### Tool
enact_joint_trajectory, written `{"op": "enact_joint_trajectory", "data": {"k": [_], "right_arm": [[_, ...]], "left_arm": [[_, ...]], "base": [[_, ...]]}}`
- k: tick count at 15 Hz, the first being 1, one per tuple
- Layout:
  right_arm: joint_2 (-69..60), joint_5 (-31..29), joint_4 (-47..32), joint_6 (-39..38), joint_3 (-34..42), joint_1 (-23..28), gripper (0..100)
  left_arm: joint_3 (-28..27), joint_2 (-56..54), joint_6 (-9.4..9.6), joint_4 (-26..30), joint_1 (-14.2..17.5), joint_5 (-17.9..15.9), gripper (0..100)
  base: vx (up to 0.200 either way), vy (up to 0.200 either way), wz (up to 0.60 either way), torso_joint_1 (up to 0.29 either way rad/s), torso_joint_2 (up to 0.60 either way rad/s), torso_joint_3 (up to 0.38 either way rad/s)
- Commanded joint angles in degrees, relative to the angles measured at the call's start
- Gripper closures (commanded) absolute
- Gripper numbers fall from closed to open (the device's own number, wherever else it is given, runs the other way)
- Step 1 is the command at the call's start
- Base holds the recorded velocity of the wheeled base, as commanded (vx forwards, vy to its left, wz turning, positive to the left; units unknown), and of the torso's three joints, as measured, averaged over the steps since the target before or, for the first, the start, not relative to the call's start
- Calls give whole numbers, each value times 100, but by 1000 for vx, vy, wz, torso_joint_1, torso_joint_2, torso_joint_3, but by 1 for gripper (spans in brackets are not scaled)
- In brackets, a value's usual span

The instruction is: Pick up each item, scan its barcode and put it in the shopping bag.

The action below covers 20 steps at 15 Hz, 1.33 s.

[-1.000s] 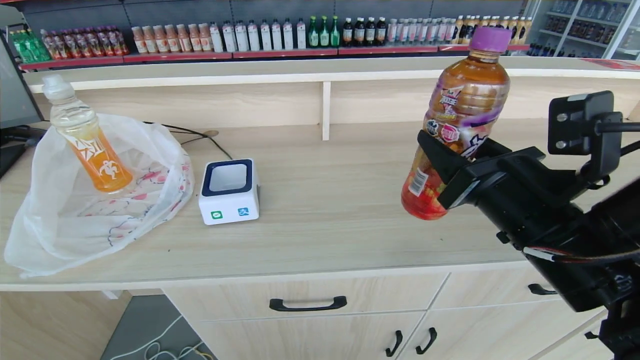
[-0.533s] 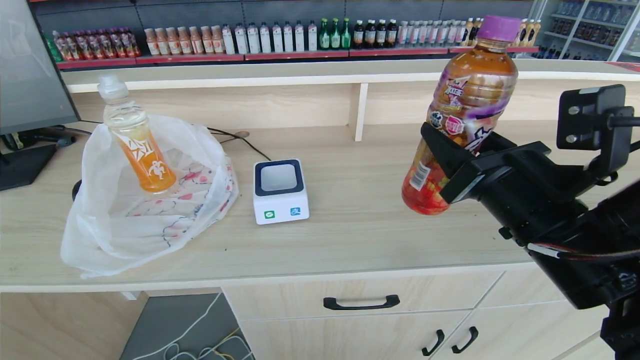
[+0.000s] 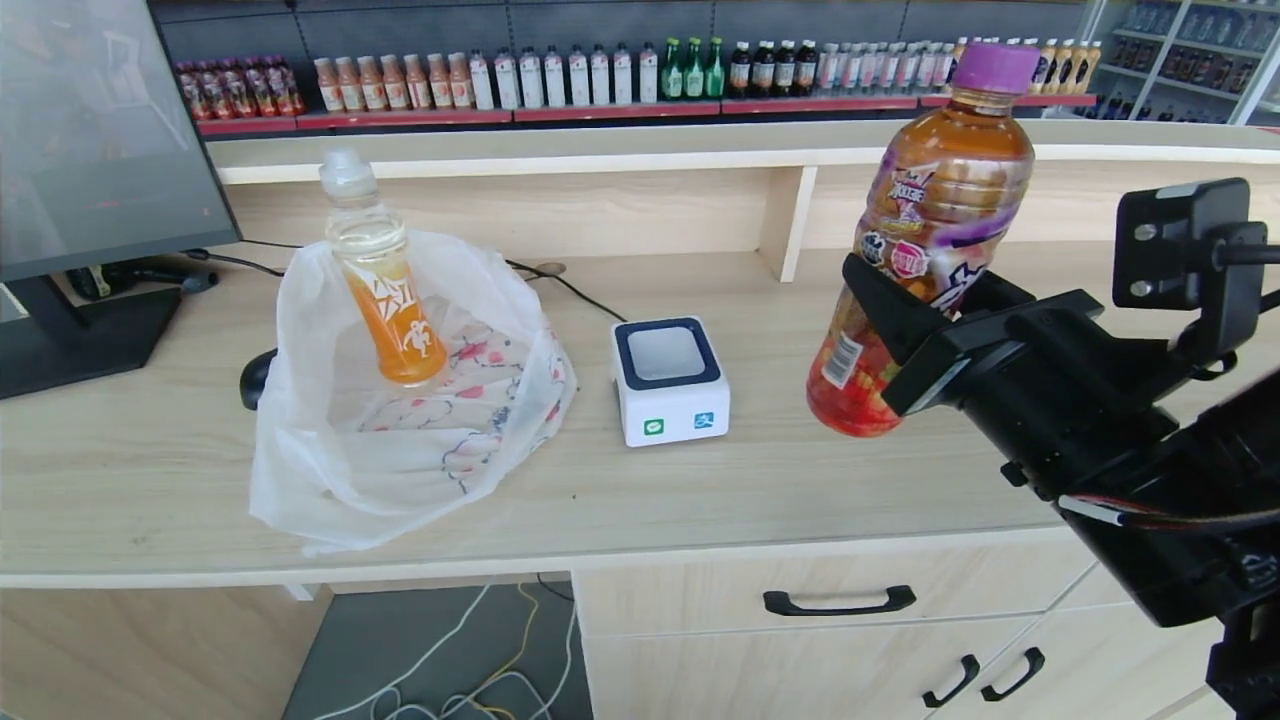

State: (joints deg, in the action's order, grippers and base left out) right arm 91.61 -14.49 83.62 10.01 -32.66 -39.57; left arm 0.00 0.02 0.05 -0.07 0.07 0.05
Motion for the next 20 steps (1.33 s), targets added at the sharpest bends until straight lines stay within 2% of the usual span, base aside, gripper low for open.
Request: {"op": "enact_joint_trajectory", "data": {"k": [1, 2, 14, 16, 20], "right_arm": [[-29, -1, -3, 45, 23, -7, 100], [-65, -1, -3, 45, 31, -7, 100], [217, 8, -29, 704, -267, -16, 100], [392, 8, -38, 950, -522, -16, 100], [929, 52, -161, 1522, -1568, -16, 100]], "left_arm": [[0, -2, 4, -10, 1, 4, 0], [0, -2, 4, -10, 1, 4, 0], [0, -2, 21, -10, 1, 4, 0], [0, -2, 13, -10, 1, 4, 0], [0, -2, 13, -10, 1, 4, 0]], "base": [[0, 200, 0, 2, 2, -2], [0, 200, 0, 2, 7, 7], [0, 0, 0, 0, 0, 0], [0, 0, 0, 0, 0, 0], [0, 0, 0, 0, 0, 0]]}}
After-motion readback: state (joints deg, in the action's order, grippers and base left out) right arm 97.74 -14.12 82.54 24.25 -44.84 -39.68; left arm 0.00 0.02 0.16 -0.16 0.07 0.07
